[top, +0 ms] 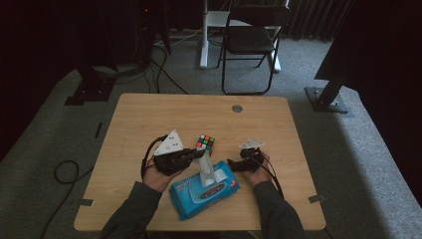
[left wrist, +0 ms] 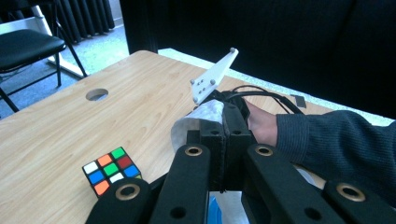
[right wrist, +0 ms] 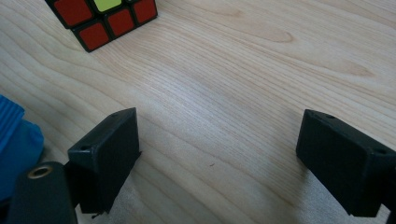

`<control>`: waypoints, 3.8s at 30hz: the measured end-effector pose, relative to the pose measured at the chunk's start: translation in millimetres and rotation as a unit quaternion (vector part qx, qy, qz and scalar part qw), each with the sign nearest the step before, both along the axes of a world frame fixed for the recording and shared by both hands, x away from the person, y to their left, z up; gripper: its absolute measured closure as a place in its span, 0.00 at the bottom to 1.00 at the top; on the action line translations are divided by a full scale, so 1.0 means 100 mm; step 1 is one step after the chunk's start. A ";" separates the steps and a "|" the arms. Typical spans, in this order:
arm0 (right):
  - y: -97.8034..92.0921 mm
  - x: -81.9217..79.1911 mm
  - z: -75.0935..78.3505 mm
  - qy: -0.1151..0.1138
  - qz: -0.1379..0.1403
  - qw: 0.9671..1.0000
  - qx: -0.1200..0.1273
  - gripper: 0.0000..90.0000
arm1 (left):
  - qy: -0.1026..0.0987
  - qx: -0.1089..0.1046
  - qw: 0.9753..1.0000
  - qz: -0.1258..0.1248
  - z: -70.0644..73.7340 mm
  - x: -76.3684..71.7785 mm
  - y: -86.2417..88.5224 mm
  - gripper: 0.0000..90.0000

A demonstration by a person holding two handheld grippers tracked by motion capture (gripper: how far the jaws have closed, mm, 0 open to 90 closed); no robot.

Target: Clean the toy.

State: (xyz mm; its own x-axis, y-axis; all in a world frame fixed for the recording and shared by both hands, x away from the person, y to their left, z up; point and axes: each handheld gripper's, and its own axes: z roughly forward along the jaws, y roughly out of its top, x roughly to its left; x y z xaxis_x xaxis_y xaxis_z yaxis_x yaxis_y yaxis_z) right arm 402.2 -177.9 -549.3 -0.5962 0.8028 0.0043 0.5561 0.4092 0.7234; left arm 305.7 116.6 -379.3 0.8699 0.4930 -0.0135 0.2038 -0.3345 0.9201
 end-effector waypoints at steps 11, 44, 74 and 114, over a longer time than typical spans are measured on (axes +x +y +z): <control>0.00 0.00 0.00 0.000 0.000 1.000 0.000 0.14 | -0.009 -0.014 1.000 0.018 0.08 0.06 0.08 1.00; 0.00 0.00 0.00 0.000 0.000 1.000 0.000 0.14 | -0.029 -0.033 0.994 0.096 0.31 0.30 0.44 1.00; 0.00 0.00 0.00 0.000 0.000 1.000 0.000 0.14 | 0.002 -0.012 0.985 0.172 0.02 0.80 0.66 1.00; 0.00 0.00 0.00 0.001 -0.001 1.000 0.001 0.14 | 0.102 -0.003 0.992 0.077 -0.57 1.15 -0.32 0.99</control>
State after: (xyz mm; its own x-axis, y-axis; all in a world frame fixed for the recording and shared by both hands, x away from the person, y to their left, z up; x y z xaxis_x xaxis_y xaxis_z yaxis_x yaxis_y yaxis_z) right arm 402.1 -177.8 -549.3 -0.5949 0.8037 0.0067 0.5577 0.4068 0.7235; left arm 420.8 84.6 -436.0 0.7637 0.6184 -0.1852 0.4342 -0.2798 0.8562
